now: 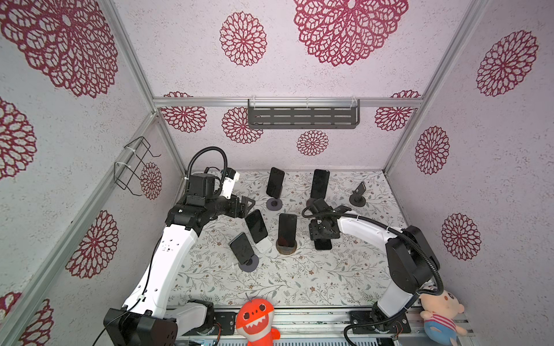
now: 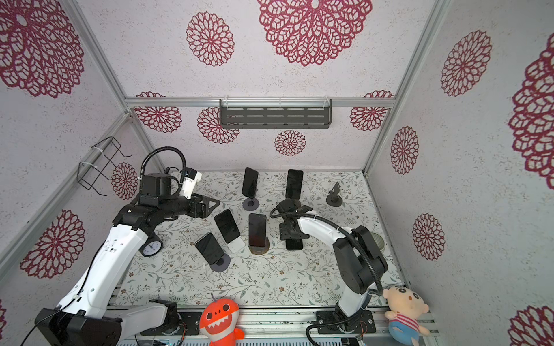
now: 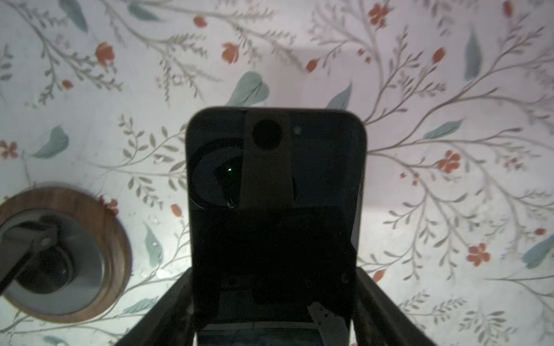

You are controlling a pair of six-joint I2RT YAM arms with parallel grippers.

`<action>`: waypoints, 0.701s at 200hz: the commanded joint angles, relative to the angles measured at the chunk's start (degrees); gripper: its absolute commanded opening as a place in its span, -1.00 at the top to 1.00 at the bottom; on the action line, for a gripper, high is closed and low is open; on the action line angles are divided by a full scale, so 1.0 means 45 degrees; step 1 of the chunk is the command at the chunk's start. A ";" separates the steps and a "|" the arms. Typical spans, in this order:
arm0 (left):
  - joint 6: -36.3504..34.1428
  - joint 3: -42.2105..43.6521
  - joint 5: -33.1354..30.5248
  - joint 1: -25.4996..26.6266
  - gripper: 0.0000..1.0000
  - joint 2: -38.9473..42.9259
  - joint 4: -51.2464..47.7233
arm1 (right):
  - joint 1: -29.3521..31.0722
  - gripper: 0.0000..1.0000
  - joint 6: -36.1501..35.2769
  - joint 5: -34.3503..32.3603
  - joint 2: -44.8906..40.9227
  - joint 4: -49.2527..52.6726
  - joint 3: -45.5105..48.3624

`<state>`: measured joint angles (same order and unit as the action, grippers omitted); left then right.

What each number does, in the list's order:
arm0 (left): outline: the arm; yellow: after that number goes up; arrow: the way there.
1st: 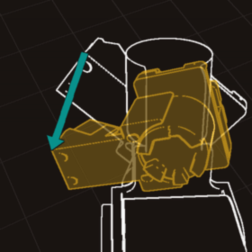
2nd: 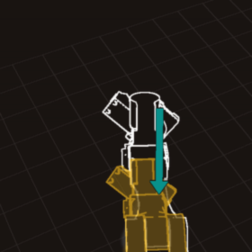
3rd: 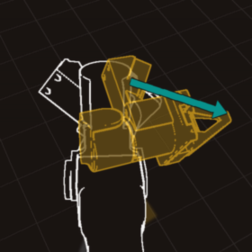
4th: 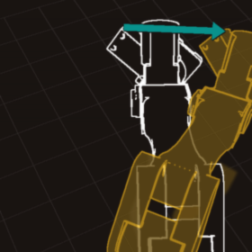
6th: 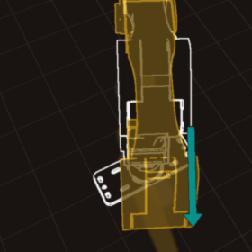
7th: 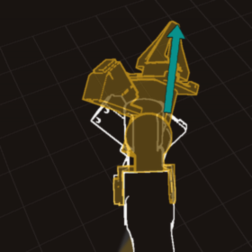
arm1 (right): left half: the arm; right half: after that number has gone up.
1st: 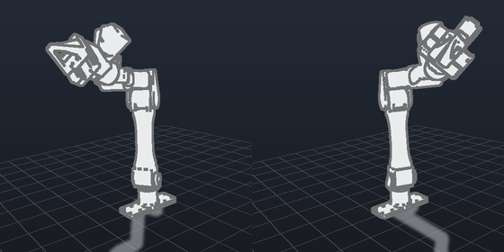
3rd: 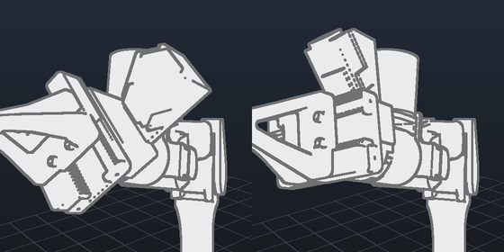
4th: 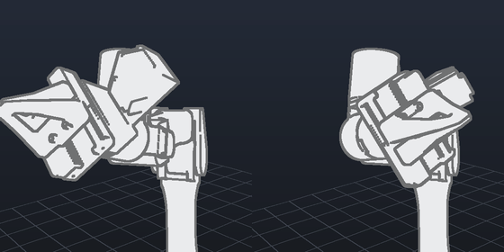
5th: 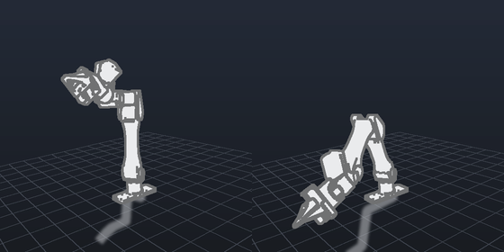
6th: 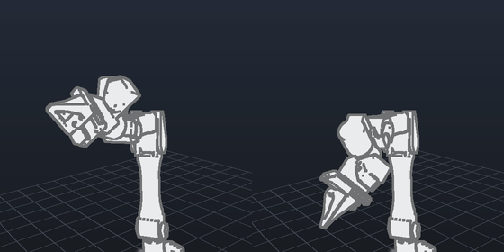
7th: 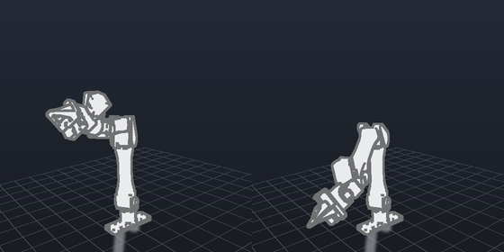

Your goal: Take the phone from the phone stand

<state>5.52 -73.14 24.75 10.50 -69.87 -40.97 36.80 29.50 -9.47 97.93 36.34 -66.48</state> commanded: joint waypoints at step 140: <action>0.0063 0.0179 -0.0079 -0.0127 -0.74 0.0308 0.0456 | 0.0905 -0.59 0.1607 0.0328 0.1145 -0.1239 0.0163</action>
<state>5.85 -73.12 24.58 10.37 -69.47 -40.56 41.01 36.07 -8.23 104.18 30.92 -66.43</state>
